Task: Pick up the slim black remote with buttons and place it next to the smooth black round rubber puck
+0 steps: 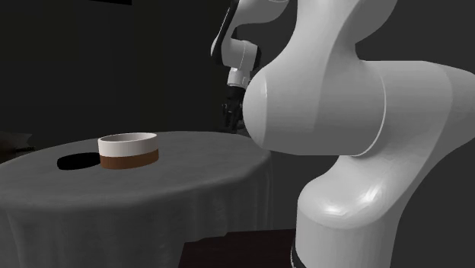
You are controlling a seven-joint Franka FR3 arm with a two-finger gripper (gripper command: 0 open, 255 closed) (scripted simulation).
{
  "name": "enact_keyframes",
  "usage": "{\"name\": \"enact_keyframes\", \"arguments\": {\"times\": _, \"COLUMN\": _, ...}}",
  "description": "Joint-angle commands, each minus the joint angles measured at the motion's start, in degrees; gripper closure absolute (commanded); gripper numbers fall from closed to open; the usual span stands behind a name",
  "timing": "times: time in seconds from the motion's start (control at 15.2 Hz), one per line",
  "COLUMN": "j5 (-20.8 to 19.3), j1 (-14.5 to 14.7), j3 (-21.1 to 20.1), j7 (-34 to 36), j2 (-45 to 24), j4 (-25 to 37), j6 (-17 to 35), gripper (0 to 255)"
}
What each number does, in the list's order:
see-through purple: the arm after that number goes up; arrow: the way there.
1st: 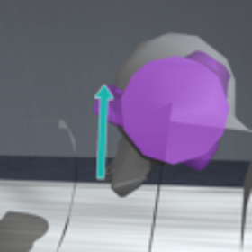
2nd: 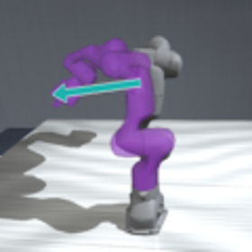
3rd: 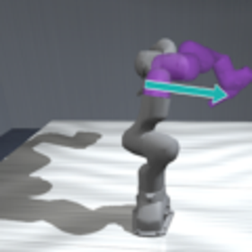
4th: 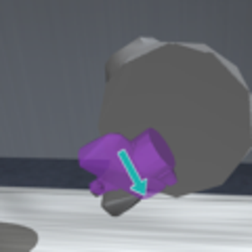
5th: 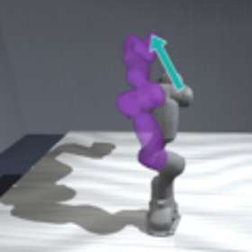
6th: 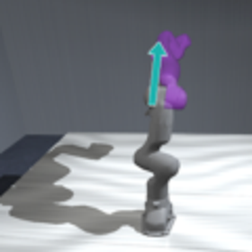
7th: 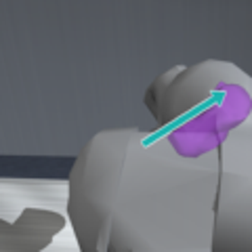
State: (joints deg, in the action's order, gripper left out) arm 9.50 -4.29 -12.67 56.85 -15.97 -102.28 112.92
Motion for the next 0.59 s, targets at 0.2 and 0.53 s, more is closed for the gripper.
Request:
{"name": "enact_keyframes", "arguments": {"times": 0.2, "j5": 0.80, "j1": 1.63, "j3": -1.34, "j7": 2.67, "j2": 3.41, "j4": -3.54, "j6": 0.74, "gripper": 255}}
{"name": "enact_keyframes", "arguments": {"times": 0.53, "j5": 2.28, "j1": 4.66, "j3": -3.90, "j7": 7.28, "j2": 7.98, "j4": -9.97, "j6": 3.75, "gripper": 255}}
